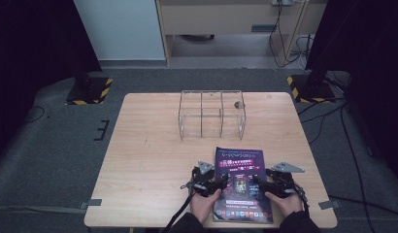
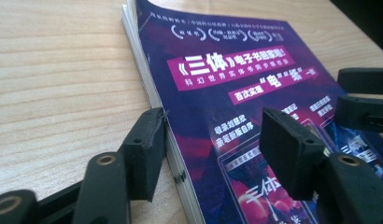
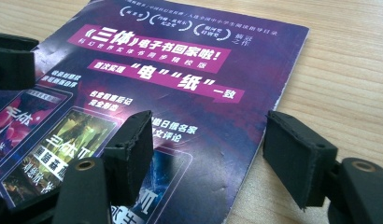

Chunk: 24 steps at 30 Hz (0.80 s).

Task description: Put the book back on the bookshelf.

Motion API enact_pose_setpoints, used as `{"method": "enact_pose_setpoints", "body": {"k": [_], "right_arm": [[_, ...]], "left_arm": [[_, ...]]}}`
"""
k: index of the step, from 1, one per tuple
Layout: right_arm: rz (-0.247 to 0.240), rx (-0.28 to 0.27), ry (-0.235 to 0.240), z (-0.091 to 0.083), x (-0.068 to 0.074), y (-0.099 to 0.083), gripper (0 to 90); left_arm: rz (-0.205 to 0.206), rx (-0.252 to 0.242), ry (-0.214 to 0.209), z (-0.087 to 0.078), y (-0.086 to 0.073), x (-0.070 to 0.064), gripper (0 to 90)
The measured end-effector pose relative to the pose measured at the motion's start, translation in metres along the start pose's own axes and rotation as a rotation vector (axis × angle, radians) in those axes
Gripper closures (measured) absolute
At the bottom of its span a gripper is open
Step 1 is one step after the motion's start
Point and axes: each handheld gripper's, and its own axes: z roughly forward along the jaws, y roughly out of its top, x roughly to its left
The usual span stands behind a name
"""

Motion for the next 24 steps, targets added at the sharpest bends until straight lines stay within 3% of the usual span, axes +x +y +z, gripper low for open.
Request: {"method": "enact_pose_setpoints", "body": {"k": [7, 10, 11, 15, 19, 24], "right_arm": [[0.008, -0.004, 0.006, 0.000, -0.001, 0.000, 33.6], [0.020, -0.005, 0.012, 0.000, -0.002, 0.000, 33.6], [0.018, -0.006, 0.013, 0.000, -0.002, 0.000, 33.6], [0.019, -0.005, 0.011, 0.000, -0.002, 0.000, 33.6], [0.022, -0.003, 0.007, 0.000, -0.001, 0.000, 33.6], [0.012, -0.004, 0.013, 0.000, -0.003, 0.000, 34.5]], "left_arm": [[-0.022, -0.042, -0.053, -0.007, 0.001, 0.000, 42.5], [-0.028, -0.073, -0.109, -0.013, 0.000, -0.002, 42.8], [-0.028, -0.073, -0.109, -0.013, 0.000, -0.002, 43.1], [0.010, -0.087, -0.152, -0.020, -0.002, -0.011, 42.9], [0.010, -0.098, -0.188, -0.019, -0.002, -0.013, 42.9], [0.044, -0.097, -0.178, -0.015, 0.000, -0.017, 41.5]]}}
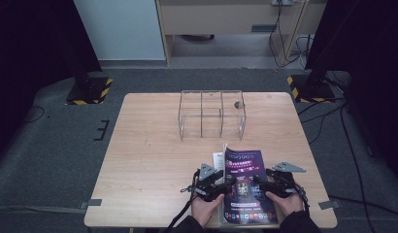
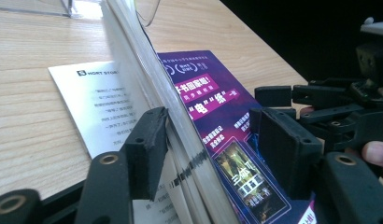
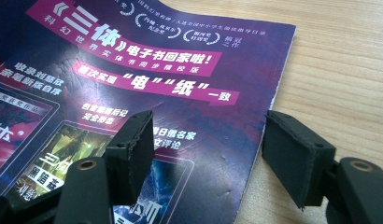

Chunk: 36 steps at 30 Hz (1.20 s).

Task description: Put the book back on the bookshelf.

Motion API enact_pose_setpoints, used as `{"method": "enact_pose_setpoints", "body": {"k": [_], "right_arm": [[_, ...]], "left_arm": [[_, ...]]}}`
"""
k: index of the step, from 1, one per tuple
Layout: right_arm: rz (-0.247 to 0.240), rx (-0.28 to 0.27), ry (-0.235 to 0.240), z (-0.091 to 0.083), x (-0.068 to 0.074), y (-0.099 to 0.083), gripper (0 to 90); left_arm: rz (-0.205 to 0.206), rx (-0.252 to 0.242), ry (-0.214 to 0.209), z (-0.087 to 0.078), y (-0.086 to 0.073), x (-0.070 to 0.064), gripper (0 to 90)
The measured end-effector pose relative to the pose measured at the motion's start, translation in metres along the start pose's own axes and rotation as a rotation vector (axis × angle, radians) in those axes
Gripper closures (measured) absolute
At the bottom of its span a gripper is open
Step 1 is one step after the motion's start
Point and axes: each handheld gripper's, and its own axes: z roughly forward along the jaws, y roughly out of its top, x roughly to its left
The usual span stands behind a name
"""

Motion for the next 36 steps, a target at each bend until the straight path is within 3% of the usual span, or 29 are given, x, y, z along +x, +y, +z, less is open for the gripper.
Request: {"method": "enact_pose_setpoints", "body": {"k": [7, 14, 19, 20, 27, 29, 32, 36], "right_arm": [[0.002, 0.002, -0.004, 0.000, 0.001, 0.000, 34.4], [-0.005, 0.002, -0.005, 0.000, 0.000, 0.000, 34.8], [-0.006, 0.003, -0.003, 0.000, 0.000, 0.000, 34.8], [-0.006, 0.003, -0.005, 0.000, 0.000, 0.000, 34.8], [-0.013, 0.004, -0.006, 0.000, 0.000, 0.000, 34.7], [-0.008, 0.003, -0.005, 0.000, 0.000, 0.000, 34.8], [-0.012, 0.004, -0.006, 0.000, 0.000, 0.000, 34.8], [-0.009, 0.003, -0.005, 0.000, 0.000, 0.000, 34.8]], "left_arm": [[-0.012, 0.022, -0.009, 0.007, 0.003, 0.001, 34.6], [0.008, 0.044, -0.012, 0.012, 0.006, 0.005, 29.4], [0.011, 0.065, 0.008, 0.013, 0.004, 0.003, 28.0], [0.014, 0.084, 0.035, 0.013, 0.003, 0.004, 27.9], [0.015, 0.097, 0.061, 0.014, -0.001, 0.006, 29.2], [0.017, 0.091, 0.064, 0.013, 0.000, 0.006, 33.1], [0.029, 0.062, 0.036, 0.011, 0.003, 0.003, 35.7], [0.042, 0.085, 0.041, 0.013, 0.006, 0.001, 36.6]]}}
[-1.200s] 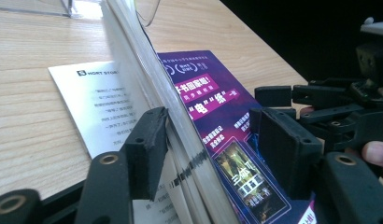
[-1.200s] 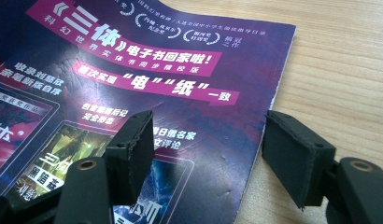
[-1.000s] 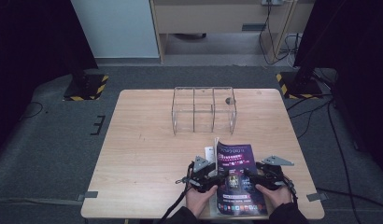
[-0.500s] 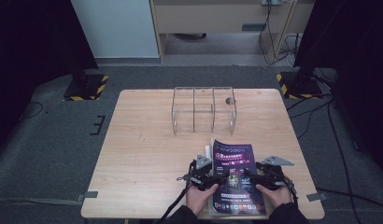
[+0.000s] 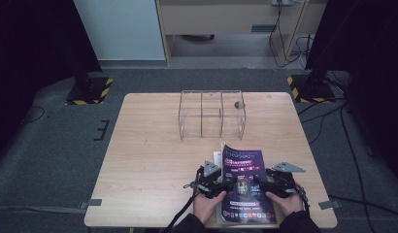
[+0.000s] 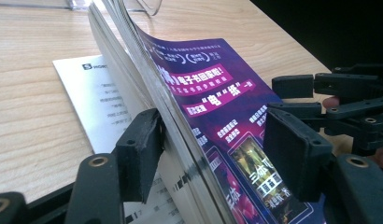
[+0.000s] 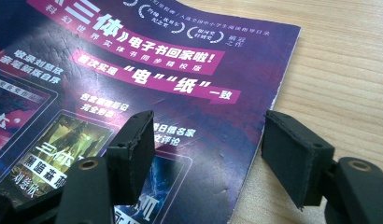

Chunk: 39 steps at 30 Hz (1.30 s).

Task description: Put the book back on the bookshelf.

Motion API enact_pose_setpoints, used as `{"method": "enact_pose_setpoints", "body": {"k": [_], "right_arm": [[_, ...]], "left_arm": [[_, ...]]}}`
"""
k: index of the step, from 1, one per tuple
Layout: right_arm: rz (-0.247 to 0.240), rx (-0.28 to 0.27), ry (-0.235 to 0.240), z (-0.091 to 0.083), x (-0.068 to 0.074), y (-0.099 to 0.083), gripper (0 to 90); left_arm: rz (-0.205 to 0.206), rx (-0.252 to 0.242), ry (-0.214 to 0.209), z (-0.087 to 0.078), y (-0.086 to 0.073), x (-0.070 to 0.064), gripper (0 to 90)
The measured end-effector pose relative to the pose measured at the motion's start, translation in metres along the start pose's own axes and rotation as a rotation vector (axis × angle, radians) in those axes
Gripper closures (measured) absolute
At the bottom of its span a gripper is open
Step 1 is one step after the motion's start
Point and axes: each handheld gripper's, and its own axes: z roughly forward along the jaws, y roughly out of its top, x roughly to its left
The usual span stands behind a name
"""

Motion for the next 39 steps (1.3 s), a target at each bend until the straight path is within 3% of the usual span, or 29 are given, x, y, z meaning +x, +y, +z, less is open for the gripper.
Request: {"method": "enact_pose_setpoints", "body": {"k": [8, 11, 13, 15, 17, 19, 20, 23, 24, 26, 29, 39], "right_arm": [[-0.004, 0.001, -0.001, 0.000, -0.001, 0.000, 34.6], [-0.005, 0.000, 0.000, 0.000, -0.001, 0.000, 34.6], [-0.005, 0.000, 0.002, 0.000, -0.001, 0.000, 34.6], [-0.005, 0.000, 0.000, 0.000, -0.001, 0.000, 34.6], [-0.006, 0.001, 0.002, 0.000, -0.001, 0.000, 34.7], [-0.005, 0.000, 0.000, 0.000, -0.001, 0.000, 34.7], [-0.005, 0.001, 0.000, 0.000, -0.001, 0.000, 34.7], [-0.004, 0.001, 0.004, 0.000, -0.001, 0.000, 34.7], [-0.003, 0.000, 0.006, 0.000, -0.001, 0.000, 34.7], [-0.005, 0.000, 0.006, 0.000, -0.001, 0.000, 34.6], [-0.003, 0.003, 0.008, 0.000, -0.001, 0.000, 34.6], [0.025, -0.008, 0.032, -0.001, -0.005, 0.000, 33.7]], "left_arm": [[0.010, -0.013, -0.050, 0.002, 0.005, -0.002, 32.1], [0.015, 0.009, -0.025, 0.003, 0.004, -0.003, 32.1], [0.017, -0.006, -0.005, 0.002, 0.004, -0.005, 36.1], [0.007, -0.030, -0.017, 0.001, 0.004, -0.007, 41.1], [0.023, -0.024, -0.014, 0.001, 0.005, -0.010, 43.3], [0.051, 0.051, 0.040, 0.007, 0.005, -0.013, 42.6], [0.051, 0.051, 0.040, 0.007, 0.005, -0.013, 42.6], [0.019, 0.095, 0.016, 0.015, 0.000, -0.014, 52.4], [0.019, 0.095, 0.016, 0.015, 0.000, -0.014, 51.4], [0.015, 0.090, 0.047, 0.016, 0.000, -0.013, 58.4], [-0.013, 0.093, 0.035, 0.014, 0.002, -0.008, 67.6], [-0.060, 0.092, -0.016, 0.010, 0.006, -0.004, 77.4]]}}
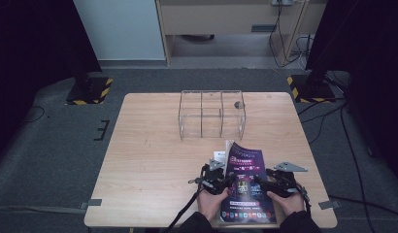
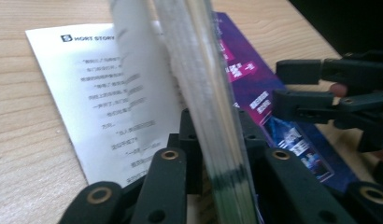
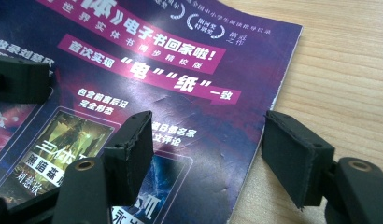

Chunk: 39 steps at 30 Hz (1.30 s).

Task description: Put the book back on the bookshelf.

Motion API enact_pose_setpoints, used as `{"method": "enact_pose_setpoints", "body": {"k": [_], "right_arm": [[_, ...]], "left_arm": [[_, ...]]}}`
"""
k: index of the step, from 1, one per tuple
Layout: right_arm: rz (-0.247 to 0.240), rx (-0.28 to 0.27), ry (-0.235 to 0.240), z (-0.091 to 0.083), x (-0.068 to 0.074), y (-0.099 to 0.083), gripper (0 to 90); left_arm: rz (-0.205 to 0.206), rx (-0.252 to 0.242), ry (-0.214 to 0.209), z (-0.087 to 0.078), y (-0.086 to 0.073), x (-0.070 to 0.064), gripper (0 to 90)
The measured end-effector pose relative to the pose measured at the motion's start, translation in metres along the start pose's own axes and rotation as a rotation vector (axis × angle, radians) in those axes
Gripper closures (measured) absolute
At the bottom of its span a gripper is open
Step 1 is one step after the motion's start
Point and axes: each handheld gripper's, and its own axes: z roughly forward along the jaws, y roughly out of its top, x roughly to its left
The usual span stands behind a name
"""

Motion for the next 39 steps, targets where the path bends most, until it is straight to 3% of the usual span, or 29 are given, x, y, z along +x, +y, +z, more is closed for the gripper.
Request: {"method": "enact_pose_setpoints", "body": {"k": [4, 8, 13, 19, 24, 27, 30, 39], "right_arm": [[0.005, -0.009, -0.001, -0.001, -0.001, 0.000, 29.8], [0.008, -0.053, 0.011, -0.006, -0.003, 0.001, 25.1], [0.025, -0.059, 0.022, -0.009, -0.006, 0.002, 21.6], [0.012, -0.082, 0.048, -0.014, -0.008, 0.004, 19.6], [-0.001, -0.122, 0.076, -0.021, -0.004, 0.011, 18.5], [0.010, -0.169, 0.092, -0.029, -0.003, 0.017, 18.9], [0.017, -0.198, 0.106, -0.035, -0.001, 0.021, 19.4], [0.006, -0.215, 0.144, -0.035, 0.005, 0.028, 19.6]], "left_arm": [[-0.010, -0.015, -0.014, -0.001, -0.001, 0.001, 78.9], [-0.010, -0.048, -0.040, -0.005, 0.001, -0.002, 81.6], [-0.003, -0.087, -0.066, -0.012, 0.005, -0.002, 82.9], [0.014, -0.129, -0.086, -0.020, 0.009, -0.002, 83.2], [0.064, -0.187, -0.100, -0.032, 0.016, -0.005, 83.2], [0.107, -0.222, -0.106, -0.040, 0.020, -0.009, 83.2], [0.125, -0.246, -0.116, -0.046, 0.021, -0.012, 83.2], [0.167, -0.283, -0.125, -0.055, 0.025, -0.017, 83.2]]}}
